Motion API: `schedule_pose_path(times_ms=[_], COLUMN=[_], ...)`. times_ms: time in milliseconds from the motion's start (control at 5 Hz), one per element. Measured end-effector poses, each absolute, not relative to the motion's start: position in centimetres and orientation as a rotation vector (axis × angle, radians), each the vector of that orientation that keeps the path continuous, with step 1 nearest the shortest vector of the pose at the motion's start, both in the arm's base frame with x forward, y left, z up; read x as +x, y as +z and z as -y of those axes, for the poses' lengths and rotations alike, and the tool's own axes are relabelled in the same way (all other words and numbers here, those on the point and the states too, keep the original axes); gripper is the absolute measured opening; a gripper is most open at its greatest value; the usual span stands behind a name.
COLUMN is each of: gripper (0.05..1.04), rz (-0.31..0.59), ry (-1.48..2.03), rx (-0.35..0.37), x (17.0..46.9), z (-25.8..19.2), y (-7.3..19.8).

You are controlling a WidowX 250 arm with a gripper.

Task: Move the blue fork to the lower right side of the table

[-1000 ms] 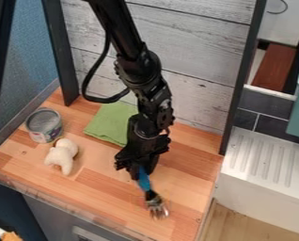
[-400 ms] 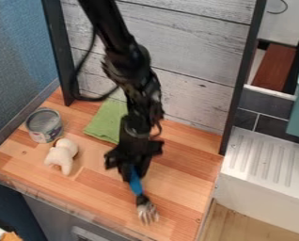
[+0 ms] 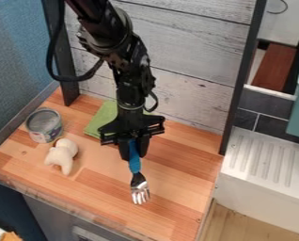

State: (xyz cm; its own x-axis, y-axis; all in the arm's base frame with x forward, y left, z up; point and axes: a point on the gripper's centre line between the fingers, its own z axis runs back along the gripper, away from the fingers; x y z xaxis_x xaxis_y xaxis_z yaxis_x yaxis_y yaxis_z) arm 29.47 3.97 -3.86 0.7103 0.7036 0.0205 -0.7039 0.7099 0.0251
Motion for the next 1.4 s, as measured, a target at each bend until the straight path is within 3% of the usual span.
schedule_pose_path(times_ms=[200, 400, 600, 1000, 1400], gripper=[0.358, 0.357, 0.358, 0.357, 0.358], rz=[0.018, 0.031, 0.033, 0.104, 0.072], ry=[0.598, 0.348, 0.179, 0.037, -0.041], rx=[0.031, 0.097, 0.113, 0.076, 0.103], x=[30.9, 33.0, 33.3, 34.4, 33.6], z=[-3.4, -1.9, -0.9, 2.5, 4.2], y=[-2.9, -1.7, -1.5, -1.6, -5.1])
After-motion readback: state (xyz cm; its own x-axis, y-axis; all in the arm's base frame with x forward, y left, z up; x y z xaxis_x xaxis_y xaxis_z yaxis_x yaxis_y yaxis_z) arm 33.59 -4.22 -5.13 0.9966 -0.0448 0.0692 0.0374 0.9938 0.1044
